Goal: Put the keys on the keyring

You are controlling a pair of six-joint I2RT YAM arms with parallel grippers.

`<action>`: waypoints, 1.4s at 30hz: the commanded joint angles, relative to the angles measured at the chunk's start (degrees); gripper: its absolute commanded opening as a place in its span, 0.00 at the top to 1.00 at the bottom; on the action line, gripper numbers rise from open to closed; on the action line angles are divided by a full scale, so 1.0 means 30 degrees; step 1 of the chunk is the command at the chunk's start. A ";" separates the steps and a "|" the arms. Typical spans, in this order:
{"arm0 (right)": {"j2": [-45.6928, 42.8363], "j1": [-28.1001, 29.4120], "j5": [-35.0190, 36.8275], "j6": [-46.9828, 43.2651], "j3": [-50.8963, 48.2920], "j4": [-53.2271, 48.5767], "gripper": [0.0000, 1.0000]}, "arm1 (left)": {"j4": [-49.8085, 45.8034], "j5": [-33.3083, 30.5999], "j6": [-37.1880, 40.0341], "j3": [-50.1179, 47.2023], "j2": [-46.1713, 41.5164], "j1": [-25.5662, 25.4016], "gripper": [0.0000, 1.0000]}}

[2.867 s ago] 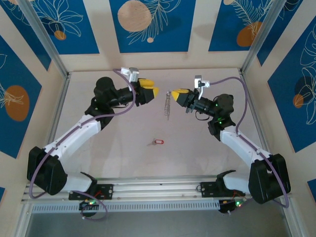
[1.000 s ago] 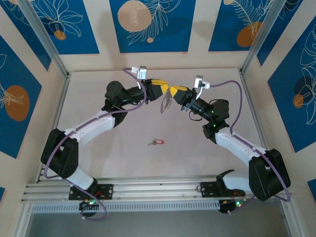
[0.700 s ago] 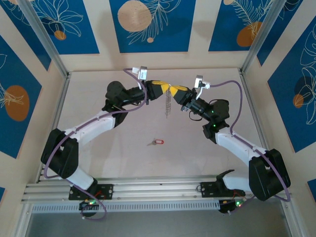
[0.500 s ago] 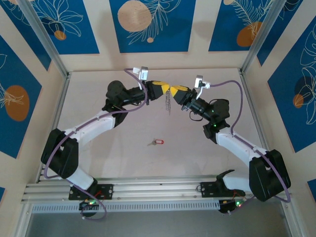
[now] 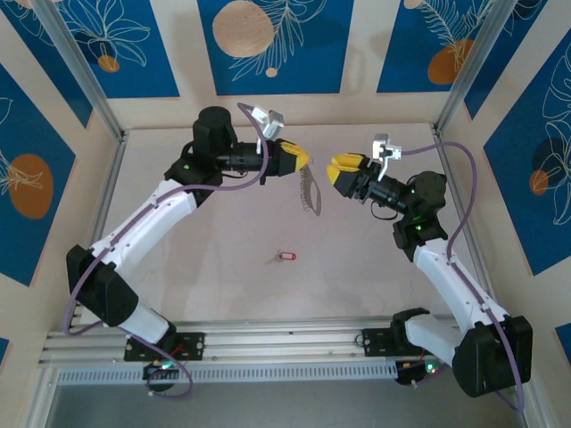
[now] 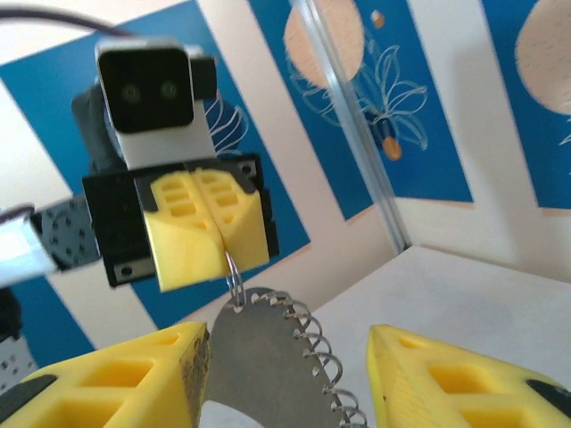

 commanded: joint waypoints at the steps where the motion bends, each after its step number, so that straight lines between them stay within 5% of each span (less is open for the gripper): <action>1: -0.0038 0.0046 -0.2278 -0.1193 0.0839 -0.1217 0.50 | -0.4575 0.0954 0.3191 0.1516 0.0140 -0.0115 1.00; 23: 0.2190 0.2361 -0.1225 -0.1592 0.1878 -0.0473 0.60 | -0.6792 0.0504 0.4821 0.2595 0.0319 -0.0301 1.00; 28: 0.2480 0.2488 -0.1002 -0.1438 0.1973 -0.0238 0.68 | -0.6699 0.0573 0.4794 0.2510 0.0262 -0.0364 1.00; 37: 0.2954 0.2518 -0.0733 -0.0914 0.1939 0.0533 1.00 | -0.6692 0.0718 0.4756 0.2464 0.0203 -0.0517 1.00; 40: 0.2878 0.2531 -0.0429 -0.0815 0.1720 0.0727 1.00 | -0.5785 0.0295 0.4006 0.2156 0.0011 -0.0537 0.99; 42: 0.2761 0.2453 0.0087 -0.0688 0.1379 0.1073 1.00 | -0.4085 -0.0827 0.2795 0.1268 -0.0555 -0.0504 0.89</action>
